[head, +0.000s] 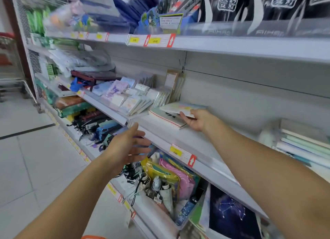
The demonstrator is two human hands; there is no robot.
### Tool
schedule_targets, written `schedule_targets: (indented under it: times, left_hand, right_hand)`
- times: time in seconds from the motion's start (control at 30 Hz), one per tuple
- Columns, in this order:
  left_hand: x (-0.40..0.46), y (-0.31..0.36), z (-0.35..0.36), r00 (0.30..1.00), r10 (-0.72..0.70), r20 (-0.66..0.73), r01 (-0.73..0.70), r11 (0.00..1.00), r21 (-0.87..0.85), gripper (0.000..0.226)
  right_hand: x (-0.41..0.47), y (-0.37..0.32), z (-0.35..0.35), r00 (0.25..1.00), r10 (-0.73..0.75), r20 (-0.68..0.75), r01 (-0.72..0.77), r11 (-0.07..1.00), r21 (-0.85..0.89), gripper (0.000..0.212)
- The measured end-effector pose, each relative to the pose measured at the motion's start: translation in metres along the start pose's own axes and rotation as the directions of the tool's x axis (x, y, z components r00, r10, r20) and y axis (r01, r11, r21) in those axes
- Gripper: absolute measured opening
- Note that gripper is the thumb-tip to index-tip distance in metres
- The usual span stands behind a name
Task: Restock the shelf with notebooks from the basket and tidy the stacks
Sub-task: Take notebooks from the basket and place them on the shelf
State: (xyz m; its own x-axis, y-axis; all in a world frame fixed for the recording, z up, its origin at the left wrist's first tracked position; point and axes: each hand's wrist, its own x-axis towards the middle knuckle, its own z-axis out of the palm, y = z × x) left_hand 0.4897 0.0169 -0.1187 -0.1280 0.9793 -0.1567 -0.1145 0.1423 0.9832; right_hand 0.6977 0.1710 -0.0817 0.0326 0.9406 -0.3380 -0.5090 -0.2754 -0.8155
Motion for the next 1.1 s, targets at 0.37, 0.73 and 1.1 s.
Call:
schedule_targets:
  times: [0.37,0.73,1.1]
  left_hand:
    - [-0.021,-0.119,-0.038,0.961,-0.225,-0.163,0.240,0.968,0.080,0.032]
    - [-0.158,-0.367,-0.112,0.608,-0.541,-0.582,0.723,0.680,0.123,0.046]
    - [-0.166,-0.379,-0.119,0.542,-0.693,-0.474,0.801,0.597,0.043,0.056]
  right_hand:
    - [-0.063,0.066,-0.017,0.754,-0.643,0.134,0.542,0.493,-0.681,0.028]
    - [-0.178,0.447,-0.174,0.913,0.405,0.047,-0.073,0.275,-0.959,0.037]
    - [-0.189,0.486,-0.167,0.778,0.624,-0.069,-0.366,0.362,-0.857,0.035]
